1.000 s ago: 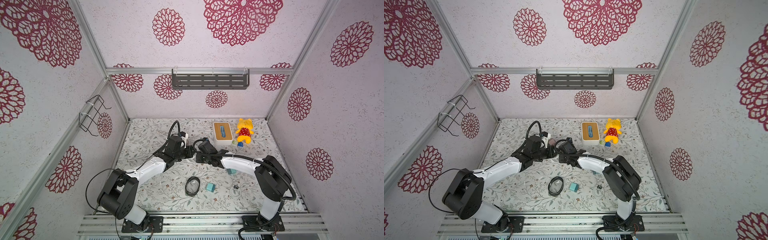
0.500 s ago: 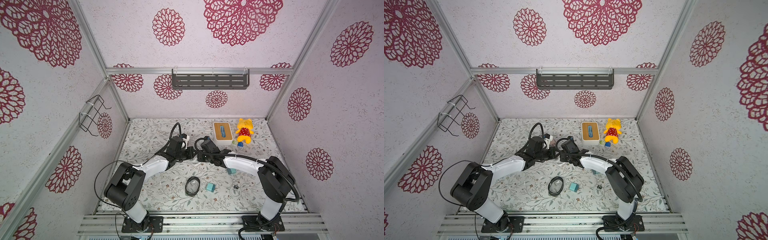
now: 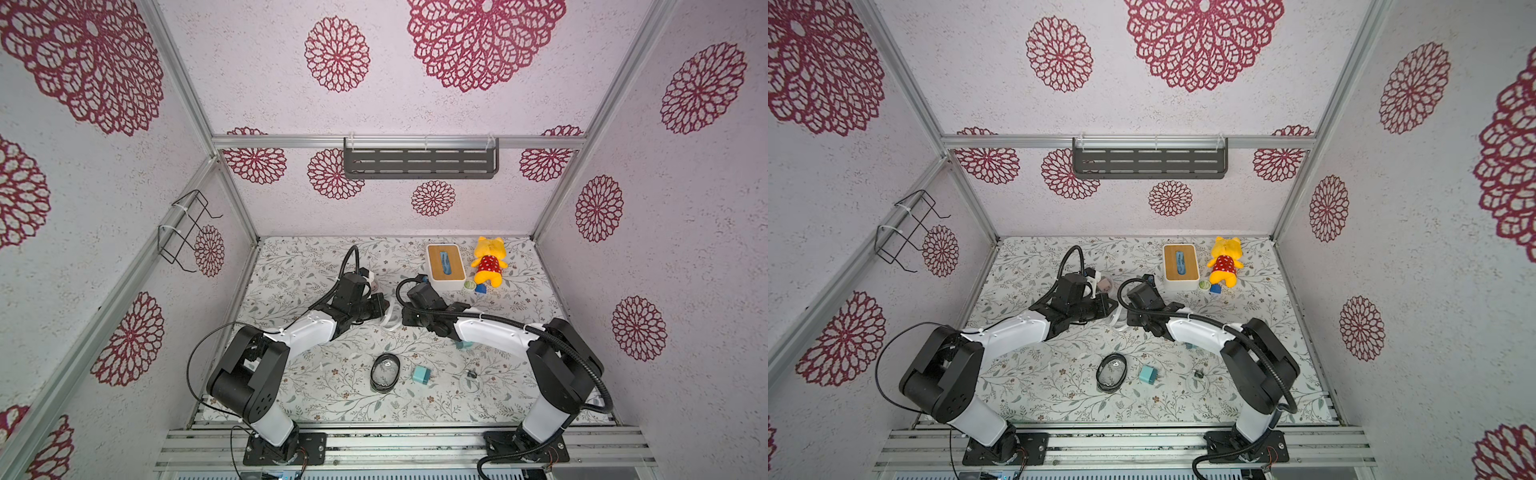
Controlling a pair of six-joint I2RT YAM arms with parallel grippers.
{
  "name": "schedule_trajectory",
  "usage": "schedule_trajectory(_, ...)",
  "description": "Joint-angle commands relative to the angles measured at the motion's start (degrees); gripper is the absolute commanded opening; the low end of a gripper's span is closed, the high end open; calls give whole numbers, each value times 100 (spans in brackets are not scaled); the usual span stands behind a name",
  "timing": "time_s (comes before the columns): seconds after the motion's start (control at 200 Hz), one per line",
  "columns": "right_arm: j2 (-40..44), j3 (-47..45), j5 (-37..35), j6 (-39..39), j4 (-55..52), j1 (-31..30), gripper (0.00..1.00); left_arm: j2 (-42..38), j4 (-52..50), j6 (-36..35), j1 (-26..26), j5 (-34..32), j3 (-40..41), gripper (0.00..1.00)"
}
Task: Pack away charging kits
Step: Place the charging cable in the storage bag, then pick up the plug from the center of the board.
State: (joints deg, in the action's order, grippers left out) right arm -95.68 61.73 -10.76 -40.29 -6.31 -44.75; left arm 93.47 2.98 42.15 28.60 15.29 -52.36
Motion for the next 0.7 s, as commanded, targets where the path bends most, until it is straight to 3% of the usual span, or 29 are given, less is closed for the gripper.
schedule_trajectory(0.0, 531, -118, -442, 82, -44, 19, 51, -188, -439, -216, -20, -624, -196, 0)
schedule_trajectory(0.17, 1370, -803, -1125, -225, -316, 78, 69, -269, -740, -183, -15, -1248, -222, 0)
schedule_trajectory(0.325, 2418, -2015, -1270, -783, -31, 357, 74, -212, -1687, -20, 94, -2655, -491, 0)
schedule_trajectory(0.495, 3186, -2876, -1209, -1155, -17, 722, 75, 347, -1908, 63, 29, -2191, -874, 0)
schedule_trajectory(0.695, 3560, -3466, -938, -1398, 181, 1041, 77, 184, -1718, -96, 49, -1921, -816, 0)
